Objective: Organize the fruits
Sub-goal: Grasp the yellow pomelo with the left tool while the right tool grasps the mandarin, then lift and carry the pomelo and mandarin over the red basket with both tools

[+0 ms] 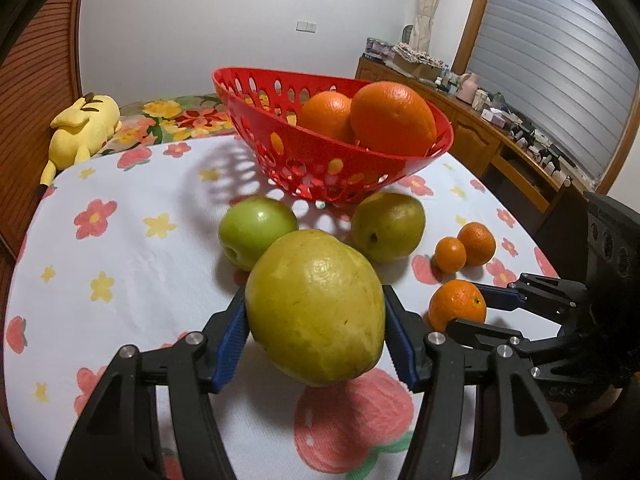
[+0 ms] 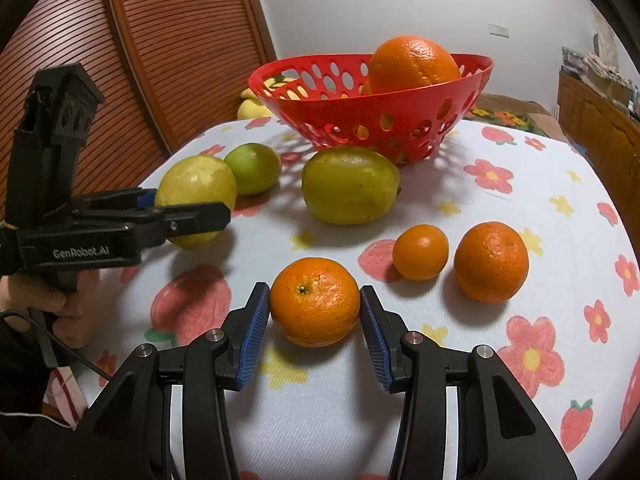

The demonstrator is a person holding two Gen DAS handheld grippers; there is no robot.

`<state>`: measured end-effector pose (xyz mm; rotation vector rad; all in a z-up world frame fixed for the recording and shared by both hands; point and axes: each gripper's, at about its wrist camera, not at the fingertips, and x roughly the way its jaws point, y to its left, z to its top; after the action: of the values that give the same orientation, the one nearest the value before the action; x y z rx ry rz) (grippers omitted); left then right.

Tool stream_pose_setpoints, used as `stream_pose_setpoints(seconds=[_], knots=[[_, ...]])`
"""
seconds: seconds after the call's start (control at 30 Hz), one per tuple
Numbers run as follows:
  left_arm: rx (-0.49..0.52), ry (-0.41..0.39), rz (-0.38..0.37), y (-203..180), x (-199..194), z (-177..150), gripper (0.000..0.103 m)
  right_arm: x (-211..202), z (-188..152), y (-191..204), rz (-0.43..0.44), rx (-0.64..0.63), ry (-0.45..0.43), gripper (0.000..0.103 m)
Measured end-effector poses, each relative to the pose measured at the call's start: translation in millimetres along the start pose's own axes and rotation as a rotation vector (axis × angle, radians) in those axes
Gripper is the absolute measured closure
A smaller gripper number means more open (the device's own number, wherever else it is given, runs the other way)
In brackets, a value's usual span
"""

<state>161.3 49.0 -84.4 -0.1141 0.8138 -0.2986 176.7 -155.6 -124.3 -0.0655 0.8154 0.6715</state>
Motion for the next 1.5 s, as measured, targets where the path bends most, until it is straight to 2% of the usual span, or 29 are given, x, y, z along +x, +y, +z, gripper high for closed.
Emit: stream_pose_setpoints(seconds=[0.67, 1.03, 1.5], knots=[[0.039, -0.114, -0.010, -13, -31, 50, 0.043, -48, 46, -16, -0.047, -0.016, -0.128, 0.057], [0.071, -0.116, -0.010, -21, -12, 78, 0.043, -54, 76, -23, -0.054, -0.045, -0.167, 0.057], [0.075, -0.086, 0.017, -20, 27, 109, 0.043, -36, 110, -40, -0.023, -0.083, -0.177, 0.057]])
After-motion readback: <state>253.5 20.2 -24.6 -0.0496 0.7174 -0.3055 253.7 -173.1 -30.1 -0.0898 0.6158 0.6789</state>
